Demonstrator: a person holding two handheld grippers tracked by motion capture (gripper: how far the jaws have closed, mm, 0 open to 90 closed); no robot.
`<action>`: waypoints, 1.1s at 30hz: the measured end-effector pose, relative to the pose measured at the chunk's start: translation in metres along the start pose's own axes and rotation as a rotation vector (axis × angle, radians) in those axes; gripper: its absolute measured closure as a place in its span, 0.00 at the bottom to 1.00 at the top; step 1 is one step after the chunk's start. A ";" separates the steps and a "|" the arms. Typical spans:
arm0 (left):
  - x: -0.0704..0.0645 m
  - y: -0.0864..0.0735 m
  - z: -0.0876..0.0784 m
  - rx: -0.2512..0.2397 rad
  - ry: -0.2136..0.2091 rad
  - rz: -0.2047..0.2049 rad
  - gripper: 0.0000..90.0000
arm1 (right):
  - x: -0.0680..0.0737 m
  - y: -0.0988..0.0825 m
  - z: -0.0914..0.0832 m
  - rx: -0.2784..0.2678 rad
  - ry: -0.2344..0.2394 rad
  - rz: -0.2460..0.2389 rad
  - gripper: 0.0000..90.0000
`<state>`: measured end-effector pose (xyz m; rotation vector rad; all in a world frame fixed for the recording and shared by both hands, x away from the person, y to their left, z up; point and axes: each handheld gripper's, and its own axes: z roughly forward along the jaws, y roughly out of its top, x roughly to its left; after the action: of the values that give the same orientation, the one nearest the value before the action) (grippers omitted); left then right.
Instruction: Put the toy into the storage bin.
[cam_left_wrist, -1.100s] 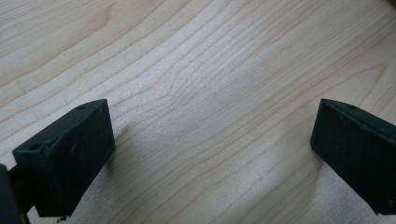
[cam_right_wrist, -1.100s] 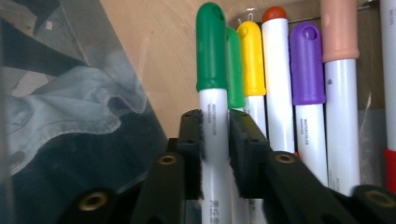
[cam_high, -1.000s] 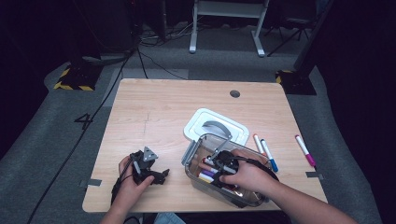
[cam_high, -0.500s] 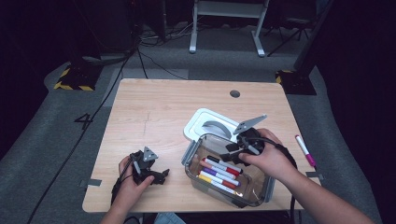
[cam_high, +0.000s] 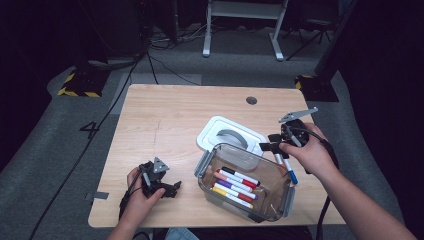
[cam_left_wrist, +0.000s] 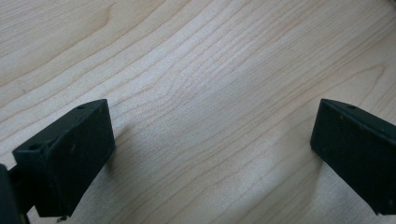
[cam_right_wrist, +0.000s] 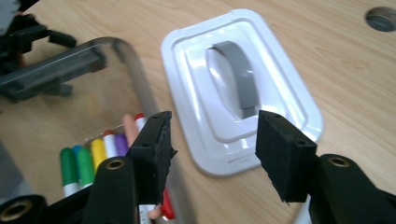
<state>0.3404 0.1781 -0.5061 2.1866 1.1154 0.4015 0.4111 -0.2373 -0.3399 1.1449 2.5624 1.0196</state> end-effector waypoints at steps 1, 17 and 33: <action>0.000 0.000 0.000 0.000 0.000 0.000 0.00 | -0.005 -0.001 -0.001 0.002 -0.011 0.014 0.51; 0.000 0.000 0.000 0.000 0.000 0.000 0.00 | -0.077 -0.038 0.008 0.060 -0.162 0.186 0.54; 0.000 0.000 0.000 0.000 0.000 0.000 0.00 | -0.101 -0.081 0.035 0.184 -0.190 0.261 0.56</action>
<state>0.3404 0.1781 -0.5062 2.1867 1.1151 0.4016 0.4463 -0.3286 -0.4315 1.5752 2.4408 0.6897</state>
